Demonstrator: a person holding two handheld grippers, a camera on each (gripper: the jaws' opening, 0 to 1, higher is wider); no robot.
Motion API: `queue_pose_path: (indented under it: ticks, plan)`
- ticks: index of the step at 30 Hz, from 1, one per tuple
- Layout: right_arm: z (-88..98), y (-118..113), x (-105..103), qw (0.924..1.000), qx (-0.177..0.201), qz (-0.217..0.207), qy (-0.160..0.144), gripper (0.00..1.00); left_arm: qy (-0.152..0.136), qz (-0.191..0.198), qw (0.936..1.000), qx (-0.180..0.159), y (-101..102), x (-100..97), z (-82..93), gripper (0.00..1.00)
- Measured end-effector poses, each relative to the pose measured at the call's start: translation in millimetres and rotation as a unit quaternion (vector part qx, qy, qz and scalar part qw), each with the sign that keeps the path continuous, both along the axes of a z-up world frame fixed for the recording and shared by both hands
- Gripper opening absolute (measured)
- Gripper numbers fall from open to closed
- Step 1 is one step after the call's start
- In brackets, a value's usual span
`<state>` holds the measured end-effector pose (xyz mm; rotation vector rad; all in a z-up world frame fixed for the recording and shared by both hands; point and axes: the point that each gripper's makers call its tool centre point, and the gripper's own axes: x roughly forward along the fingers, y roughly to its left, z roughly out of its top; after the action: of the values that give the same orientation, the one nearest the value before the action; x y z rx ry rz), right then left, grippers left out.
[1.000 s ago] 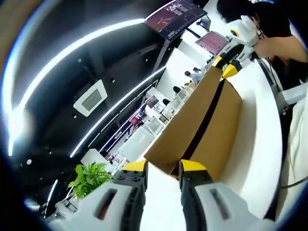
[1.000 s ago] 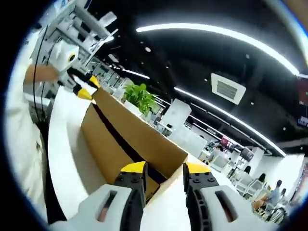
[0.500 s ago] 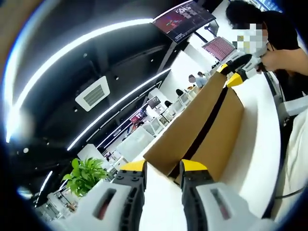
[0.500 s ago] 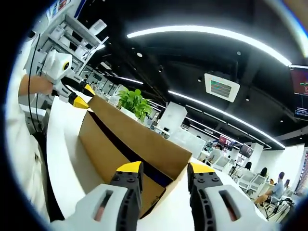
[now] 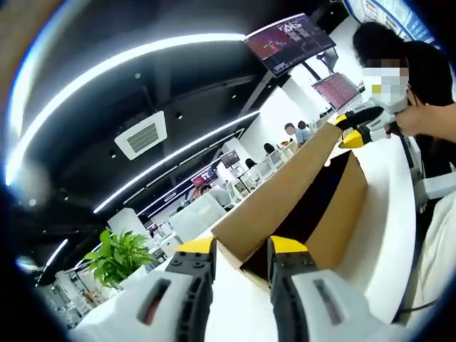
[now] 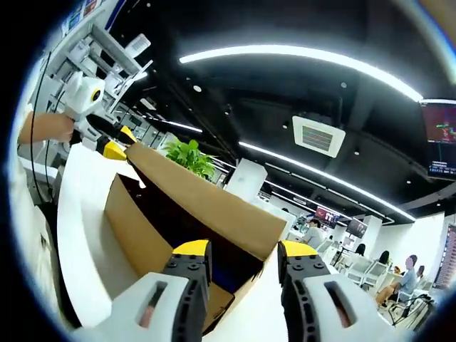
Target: Operate the shoe box by opening the lid, removing the specified soft item, and placing it in the target area until the item is outside and the box remains undamaged.
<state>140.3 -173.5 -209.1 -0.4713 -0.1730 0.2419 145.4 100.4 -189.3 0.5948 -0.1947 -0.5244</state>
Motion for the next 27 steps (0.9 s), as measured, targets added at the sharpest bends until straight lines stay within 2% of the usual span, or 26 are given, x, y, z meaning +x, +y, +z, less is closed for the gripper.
queue_pose_path:
  ticks: [3,5,6,11,17,20,22,25,27]
  plan:
    - [-0.9,0,1,1.0,0.002,-0.002,0.004,0.35,0.0,0.0,1.0,0.0,0,0.1,0.0,0.29]
    - [2.5,4,5,0.9992,0.037,0.012,0.009,0.35,-0.008,0.008,0.9999,0.005,0,0.8,-0.7,0.29]
    - [3.5,4,5,0.9991,0.04,0.012,0.006,0.35,-0.007,0.007,1.0,0.001,0,1.0,-0.6,0.29]
    - [10.4,5,7,0.9988,0.044,0.012,-0.016,0.36,-0.006,0.004,1.0,-0.003,0,1.5,0.0,0.29]
    - [16.9,4,14,0.9967,0.074,-0.008,-0.032,0.33,-0.003,0.001,0.9999,-0.011,0,2.6,2.4,0.29]
    - [21.8,4,16,0.9947,0.086,-0.015,-0.053,0.32,-0.005,0.001,0.9999,-0.009,0,4.2,4.3,0.29]
    - [23.2,1,17,0.9942,0.08,-0.028,-0.066,0.29,-0.002,-0.001,0.9999,-0.012,-1,5.7,8.5,0.29]
    - [23.9,-1,19,0.9919,0.105,-0.035,-0.061,0.24,0.005,-0.004,0.9997,-0.022,-1,7.0,10.9,0.3]
    - [22.9,-5,21,0.9903,0.119,-0.043,-0.057,0.15,0.007,-0.006,0.9996,-0.025,-1,7.5,11.2,0.3]
